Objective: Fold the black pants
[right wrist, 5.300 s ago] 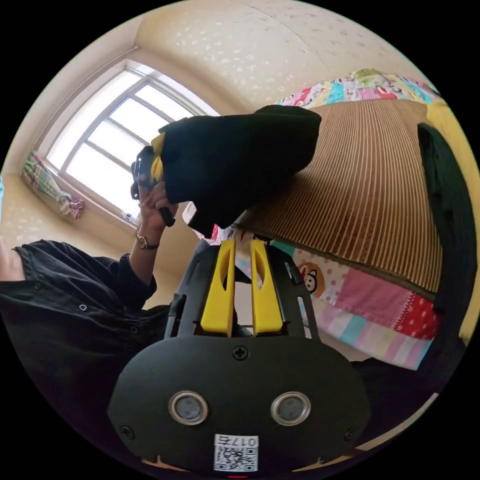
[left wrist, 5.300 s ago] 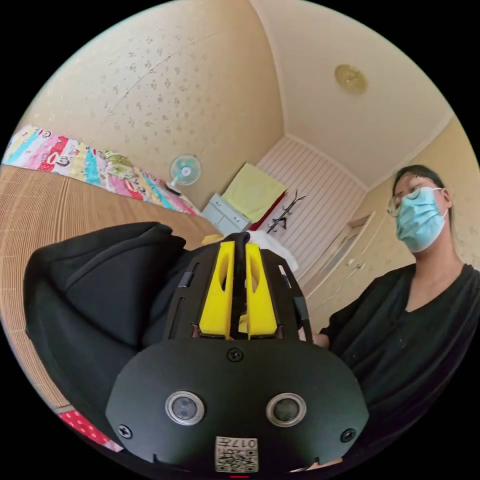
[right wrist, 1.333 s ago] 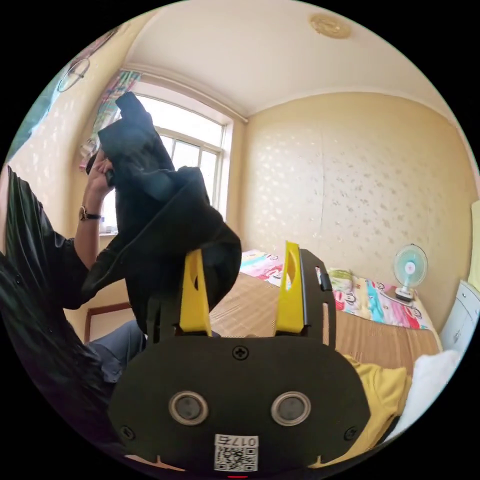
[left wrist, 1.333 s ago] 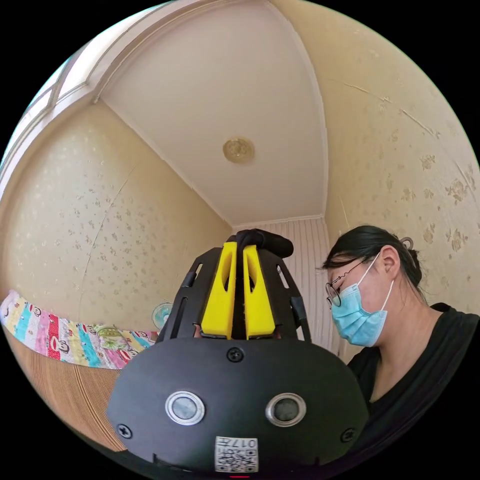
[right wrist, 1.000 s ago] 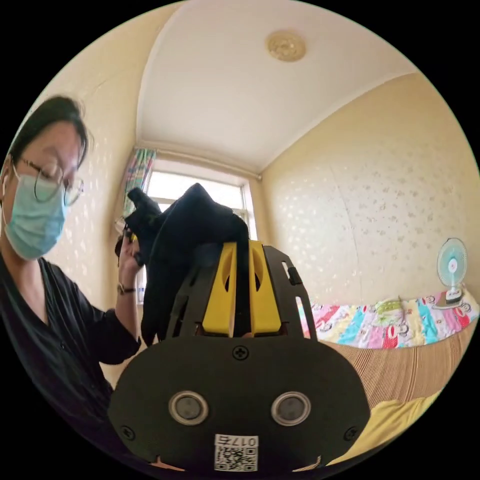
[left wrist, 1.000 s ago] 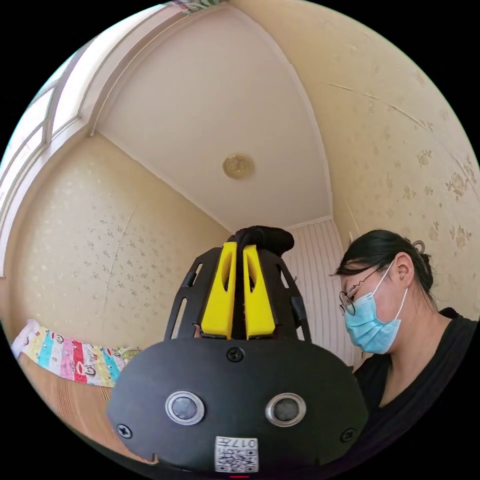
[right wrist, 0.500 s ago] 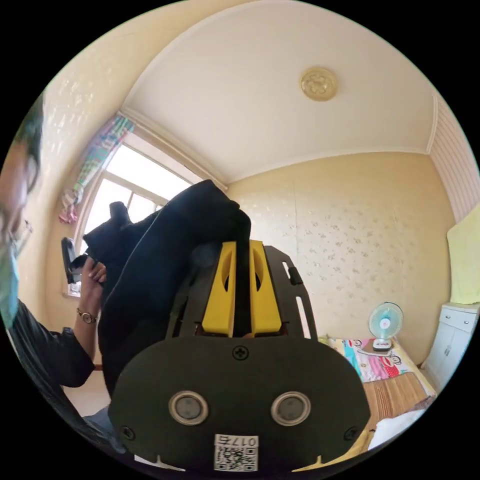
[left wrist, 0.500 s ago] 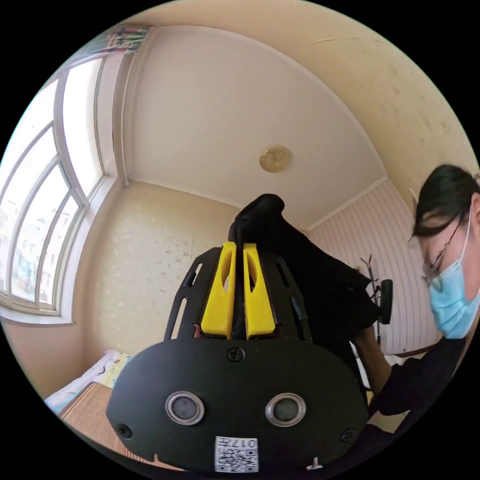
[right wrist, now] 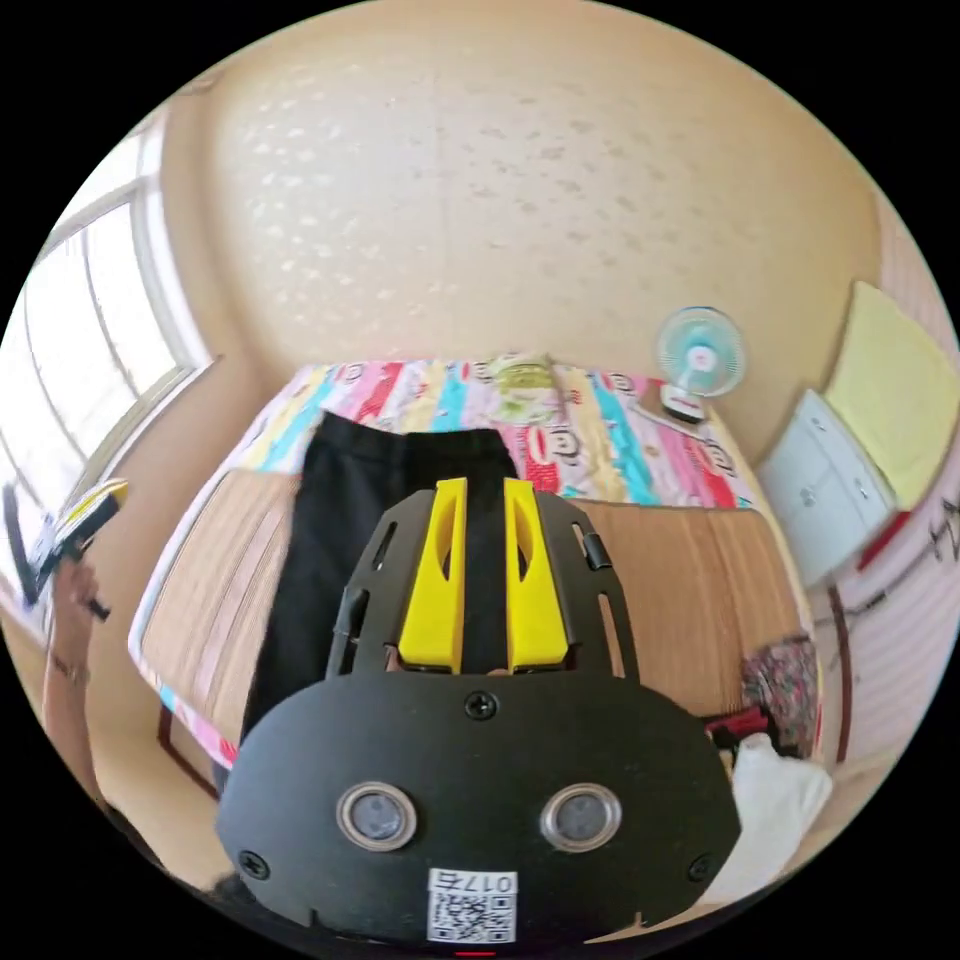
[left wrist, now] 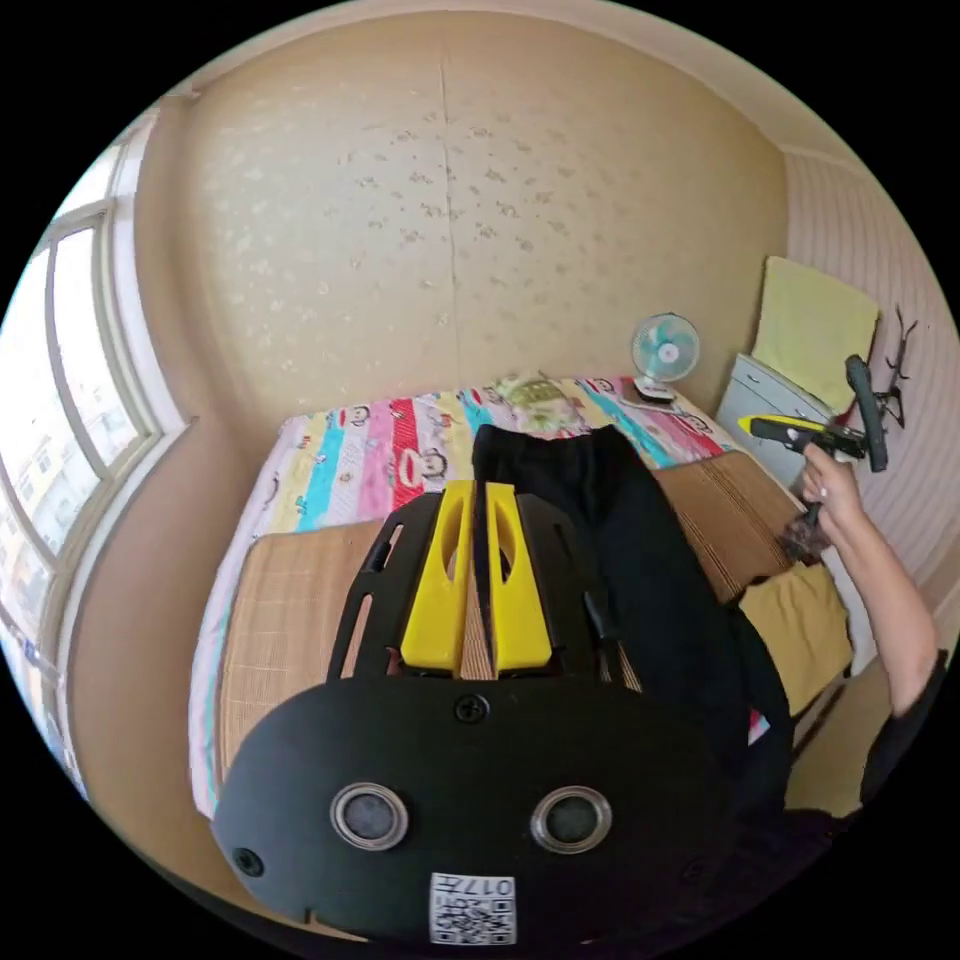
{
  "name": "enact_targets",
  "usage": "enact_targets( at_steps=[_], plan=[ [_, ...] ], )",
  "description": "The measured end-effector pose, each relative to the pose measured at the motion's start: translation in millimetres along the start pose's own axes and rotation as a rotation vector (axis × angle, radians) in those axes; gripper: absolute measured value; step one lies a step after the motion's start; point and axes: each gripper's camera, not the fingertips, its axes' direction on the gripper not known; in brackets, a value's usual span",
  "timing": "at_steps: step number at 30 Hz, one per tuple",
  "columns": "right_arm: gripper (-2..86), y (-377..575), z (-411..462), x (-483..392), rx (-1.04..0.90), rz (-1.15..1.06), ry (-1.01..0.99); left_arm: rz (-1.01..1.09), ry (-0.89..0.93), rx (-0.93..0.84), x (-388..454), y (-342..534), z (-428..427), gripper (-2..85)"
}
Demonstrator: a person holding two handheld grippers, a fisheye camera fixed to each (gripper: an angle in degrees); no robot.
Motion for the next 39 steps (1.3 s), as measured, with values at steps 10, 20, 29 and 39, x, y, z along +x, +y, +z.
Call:
enact_targets(
  at_steps=[10,20,29,39],
  plan=[
    [8.7,326.8,218.1,-18.8,-0.443,-0.218,-0.646,-0.38,0.494,-0.274,-139.4,325.9,144.9,7.5],
    [12.3,464.6,226.6,-36.4,-0.534,-0.058,-0.918,-0.594,0.668,-0.404,-220.8,438.9,96.2,13.3],
    [8.0,511.0,204.7,-0.9,-0.556,-0.023,-0.967,-0.498,0.578,-0.557,-233.1,473.6,47.8,12.2],
    [3.2,456.8,132.4,91.0,-0.391,0.129,-1.377,-0.502,1.02,-0.343,-271.3,467.7,-43.7,4.6]
  ],
)
